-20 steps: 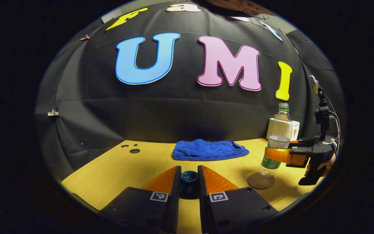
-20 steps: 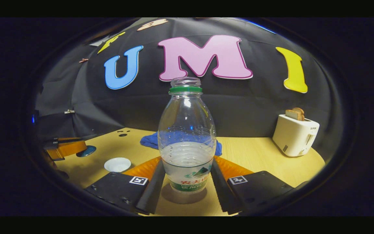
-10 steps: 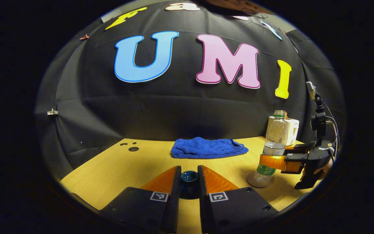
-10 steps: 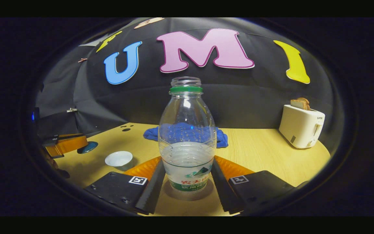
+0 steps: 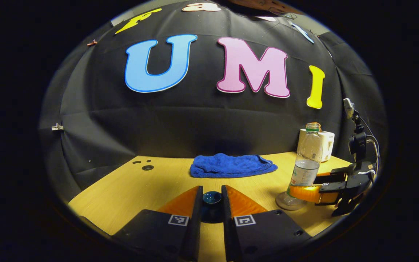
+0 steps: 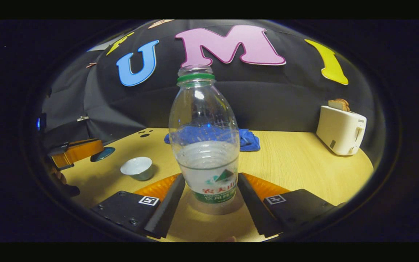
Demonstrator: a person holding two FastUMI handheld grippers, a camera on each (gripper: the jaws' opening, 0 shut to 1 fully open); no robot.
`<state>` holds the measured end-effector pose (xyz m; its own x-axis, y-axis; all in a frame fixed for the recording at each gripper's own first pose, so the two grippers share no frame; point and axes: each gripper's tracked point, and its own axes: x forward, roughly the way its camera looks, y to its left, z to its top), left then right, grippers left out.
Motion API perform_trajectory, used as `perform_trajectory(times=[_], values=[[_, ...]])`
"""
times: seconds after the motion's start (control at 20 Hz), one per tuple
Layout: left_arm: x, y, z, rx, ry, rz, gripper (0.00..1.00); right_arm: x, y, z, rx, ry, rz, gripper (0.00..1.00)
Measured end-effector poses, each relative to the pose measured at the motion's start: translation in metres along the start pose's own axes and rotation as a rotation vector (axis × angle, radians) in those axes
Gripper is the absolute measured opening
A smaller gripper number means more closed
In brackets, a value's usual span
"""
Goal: Open the teacup lid with one hand, grasp the water bottle and pour water into the teacup with the other hand; after pouring, place the water bottle on the coaster and then close the teacup lid.
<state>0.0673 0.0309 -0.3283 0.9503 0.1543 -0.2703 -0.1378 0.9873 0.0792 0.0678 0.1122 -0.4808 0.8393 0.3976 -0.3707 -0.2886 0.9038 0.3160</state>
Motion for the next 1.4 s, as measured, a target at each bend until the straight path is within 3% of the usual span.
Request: perform_trajectory(times=[0.4,0.45,0.5,0.55,1.2,1.4], values=[[0.027,-0.023,-0.01,-0.004,0.003,-0.045,0.31,-0.045,-0.007,-0.037,0.032,0.117,-0.001,1.0],[0.031,-0.025,-0.013,-0.007,0.007,-0.047,0.31,-0.051,-0.01,-0.039,0.026,0.131,-0.001,0.96],[0.035,-0.026,-0.016,-0.01,0.01,-0.046,0.31,-0.056,-0.014,-0.04,0.02,0.141,-0.004,1.0],[0.039,-0.027,-0.018,-0.01,0.012,-0.043,0.31,-0.061,-0.018,-0.039,0.016,0.145,-0.012,0.96],[0.062,-0.038,-0.046,0.04,0.069,-0.045,0.34,-0.061,-0.03,-0.014,0.06,0.106,-0.03,0.96],[0.054,-0.042,-0.043,0.035,0.09,-0.038,0.84,-0.065,-0.032,0.003,0.073,0.087,-0.043,0.96]])
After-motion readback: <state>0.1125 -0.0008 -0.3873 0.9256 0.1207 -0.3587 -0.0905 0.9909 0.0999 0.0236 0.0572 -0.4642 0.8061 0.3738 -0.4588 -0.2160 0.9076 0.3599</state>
